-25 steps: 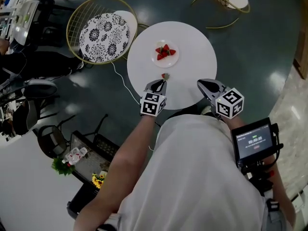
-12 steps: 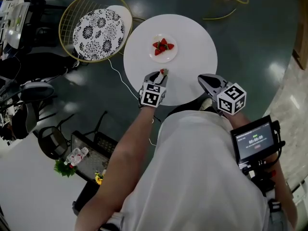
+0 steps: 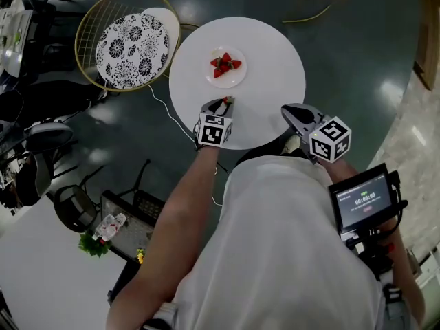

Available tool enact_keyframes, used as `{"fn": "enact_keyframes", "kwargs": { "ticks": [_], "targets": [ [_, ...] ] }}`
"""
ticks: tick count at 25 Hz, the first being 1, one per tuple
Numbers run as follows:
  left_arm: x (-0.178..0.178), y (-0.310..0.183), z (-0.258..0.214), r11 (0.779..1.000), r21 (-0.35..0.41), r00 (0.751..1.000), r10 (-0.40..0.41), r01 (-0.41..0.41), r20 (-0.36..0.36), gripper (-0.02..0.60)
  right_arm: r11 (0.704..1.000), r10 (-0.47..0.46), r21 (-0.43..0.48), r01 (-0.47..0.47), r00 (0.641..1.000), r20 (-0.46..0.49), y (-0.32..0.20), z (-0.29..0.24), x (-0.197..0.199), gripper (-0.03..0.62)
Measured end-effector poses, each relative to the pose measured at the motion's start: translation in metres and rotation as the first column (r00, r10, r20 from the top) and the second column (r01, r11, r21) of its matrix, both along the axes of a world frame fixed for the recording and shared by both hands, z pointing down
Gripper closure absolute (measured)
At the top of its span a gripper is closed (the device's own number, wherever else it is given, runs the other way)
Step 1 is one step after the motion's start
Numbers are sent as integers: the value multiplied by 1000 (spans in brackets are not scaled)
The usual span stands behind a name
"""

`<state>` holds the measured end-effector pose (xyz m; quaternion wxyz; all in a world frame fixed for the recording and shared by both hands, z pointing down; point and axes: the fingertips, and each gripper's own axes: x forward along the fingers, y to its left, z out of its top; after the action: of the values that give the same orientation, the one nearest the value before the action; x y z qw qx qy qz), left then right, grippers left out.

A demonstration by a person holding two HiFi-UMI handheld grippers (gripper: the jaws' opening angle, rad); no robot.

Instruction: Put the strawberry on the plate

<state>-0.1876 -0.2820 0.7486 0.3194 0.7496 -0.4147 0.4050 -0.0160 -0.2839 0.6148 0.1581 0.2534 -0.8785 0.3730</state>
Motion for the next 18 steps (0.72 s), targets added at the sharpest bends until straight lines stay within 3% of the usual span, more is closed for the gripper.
{"fn": "enact_keyframes", "kwargs": {
  "ticks": [18],
  "targets": [
    [14, -2, -18, 1000, 30, 998, -3, 5, -69, 471, 1000, 14, 2, -14, 1000, -1, -7, 0, 2, 588]
  ]
}}
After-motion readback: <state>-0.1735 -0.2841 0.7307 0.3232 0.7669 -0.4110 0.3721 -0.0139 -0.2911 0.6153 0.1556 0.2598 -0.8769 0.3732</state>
